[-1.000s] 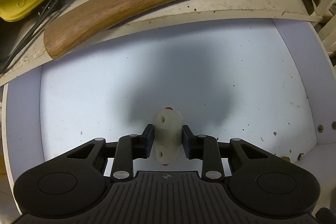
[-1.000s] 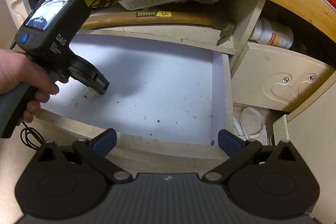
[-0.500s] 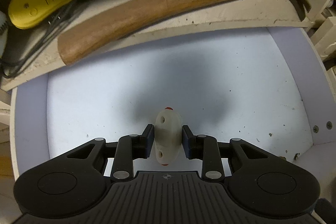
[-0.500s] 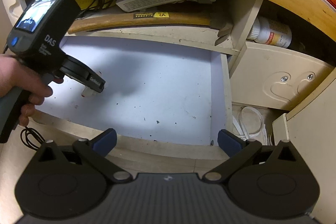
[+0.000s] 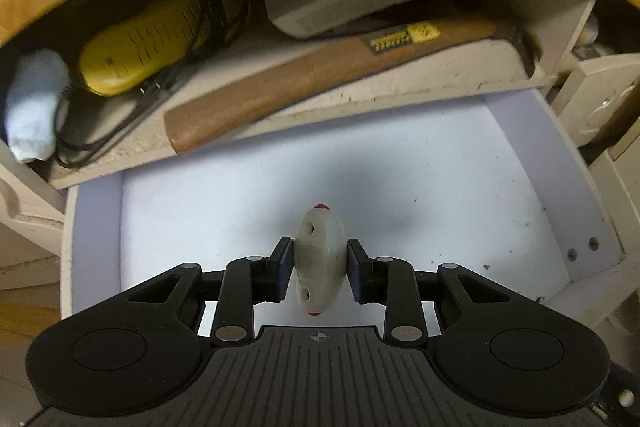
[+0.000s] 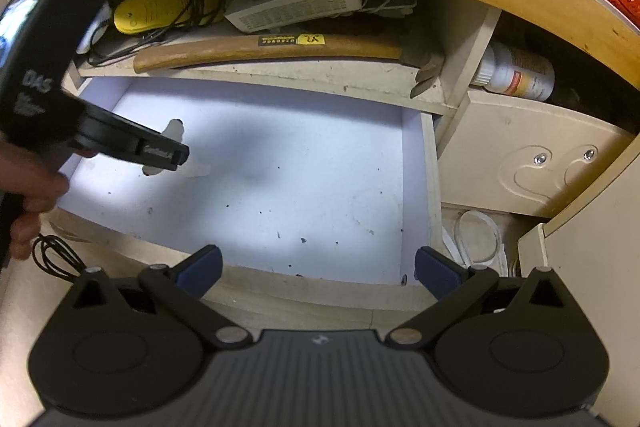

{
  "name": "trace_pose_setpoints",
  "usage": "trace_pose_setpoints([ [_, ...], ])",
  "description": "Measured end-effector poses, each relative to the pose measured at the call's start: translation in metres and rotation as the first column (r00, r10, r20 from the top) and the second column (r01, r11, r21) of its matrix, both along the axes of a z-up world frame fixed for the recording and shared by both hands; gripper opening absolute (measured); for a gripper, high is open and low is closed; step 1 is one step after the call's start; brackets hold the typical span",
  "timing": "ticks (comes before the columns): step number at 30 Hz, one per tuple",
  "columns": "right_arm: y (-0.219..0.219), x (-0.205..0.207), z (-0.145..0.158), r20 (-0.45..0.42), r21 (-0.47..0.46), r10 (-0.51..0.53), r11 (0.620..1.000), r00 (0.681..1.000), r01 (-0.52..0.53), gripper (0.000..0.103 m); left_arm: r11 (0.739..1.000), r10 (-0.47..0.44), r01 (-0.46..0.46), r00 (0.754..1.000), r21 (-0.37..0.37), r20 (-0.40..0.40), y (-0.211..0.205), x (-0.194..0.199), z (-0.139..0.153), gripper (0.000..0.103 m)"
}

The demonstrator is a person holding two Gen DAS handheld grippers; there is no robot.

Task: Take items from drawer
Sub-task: 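Lift the white plastic piece with the left gripper up out of the drawer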

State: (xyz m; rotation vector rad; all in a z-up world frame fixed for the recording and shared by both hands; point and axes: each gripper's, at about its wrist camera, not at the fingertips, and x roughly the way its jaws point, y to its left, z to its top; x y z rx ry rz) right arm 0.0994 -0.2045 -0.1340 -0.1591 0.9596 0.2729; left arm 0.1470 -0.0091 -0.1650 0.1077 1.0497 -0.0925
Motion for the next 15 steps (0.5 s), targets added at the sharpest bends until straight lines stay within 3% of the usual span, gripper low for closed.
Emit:
trace_pose_setpoints([
  [6,-0.002,-0.001,0.002,0.008,-0.003,-0.009,1.0,1.0,0.009,0.103,0.999,0.016,-0.012,0.996,-0.053,0.082,-0.014,-0.007,0.03,0.027],
  [15,-0.004,-0.001,0.005,0.03,-0.011,-0.012,1.0,0.999,0.013,0.103,0.999,0.03,-0.021,0.98,-0.049,0.195,-0.01,-0.028,0.059,0.027],
])
